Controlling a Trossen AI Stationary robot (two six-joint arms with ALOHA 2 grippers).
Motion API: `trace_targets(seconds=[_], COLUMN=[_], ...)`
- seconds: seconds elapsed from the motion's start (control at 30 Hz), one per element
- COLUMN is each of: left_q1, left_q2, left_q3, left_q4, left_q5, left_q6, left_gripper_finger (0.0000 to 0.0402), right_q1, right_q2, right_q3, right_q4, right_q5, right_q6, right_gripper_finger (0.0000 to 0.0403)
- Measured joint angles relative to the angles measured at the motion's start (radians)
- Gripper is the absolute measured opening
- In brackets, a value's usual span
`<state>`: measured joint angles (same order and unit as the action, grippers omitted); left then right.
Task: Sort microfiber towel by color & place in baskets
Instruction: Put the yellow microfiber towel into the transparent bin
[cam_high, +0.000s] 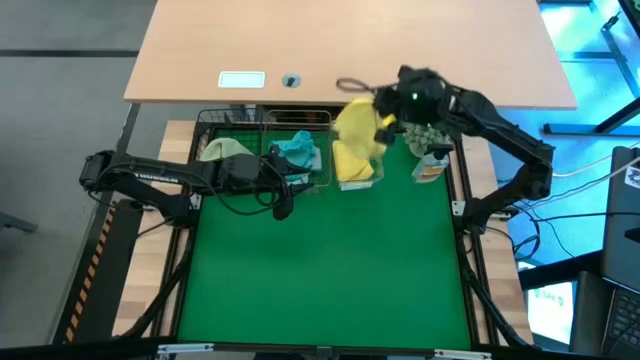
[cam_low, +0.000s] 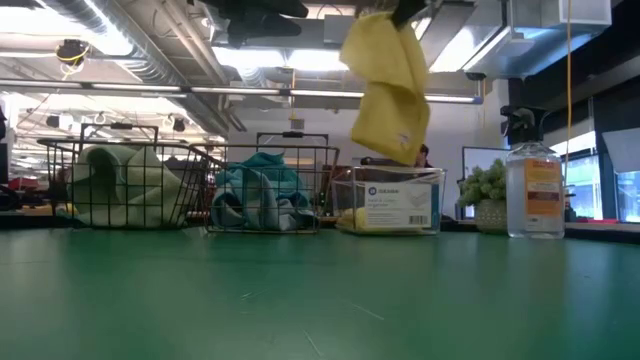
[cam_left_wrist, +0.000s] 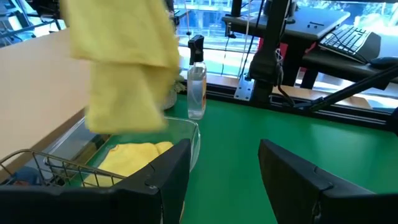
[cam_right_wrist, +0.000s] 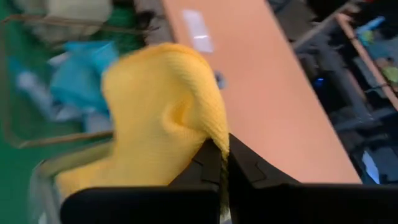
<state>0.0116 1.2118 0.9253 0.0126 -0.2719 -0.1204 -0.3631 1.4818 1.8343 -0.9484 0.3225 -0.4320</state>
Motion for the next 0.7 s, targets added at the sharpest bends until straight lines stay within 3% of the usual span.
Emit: trace_targets(seconds=[0.17, 0.4, 0.53, 0.7], left_q1=[0.0, 0.0, 0.0, 0.0], left_q2=[0.0, 0.0, 0.0, 0.0], left_q3=[0.0, 0.0, 0.0, 0.0], left_q4=[0.0, 0.0, 0.0, 0.0], left_q5=[0.0, 0.0, 0.0, 0.0], left_q6=[0.0, 0.0, 0.0, 0.0], left_gripper_finger=[0.0183, 0.0183, 0.0183, 0.0183], right_q1=[-0.083, -0.116, -0.116, -0.118], right_q2=[0.024, 0.086, 0.109, 0.109], right_q3=[0.0, -0.03, -0.086, -0.202], right_q4=[0.093, 0.086, 0.087, 0.084], right_q5=[-0.069, -0.203, -0.198, -0.12], right_q6=[0.009, 0.018, 0.019, 0.042], right_gripper_finger=[0.0002, 0.0002, 0.0002, 0.0002])
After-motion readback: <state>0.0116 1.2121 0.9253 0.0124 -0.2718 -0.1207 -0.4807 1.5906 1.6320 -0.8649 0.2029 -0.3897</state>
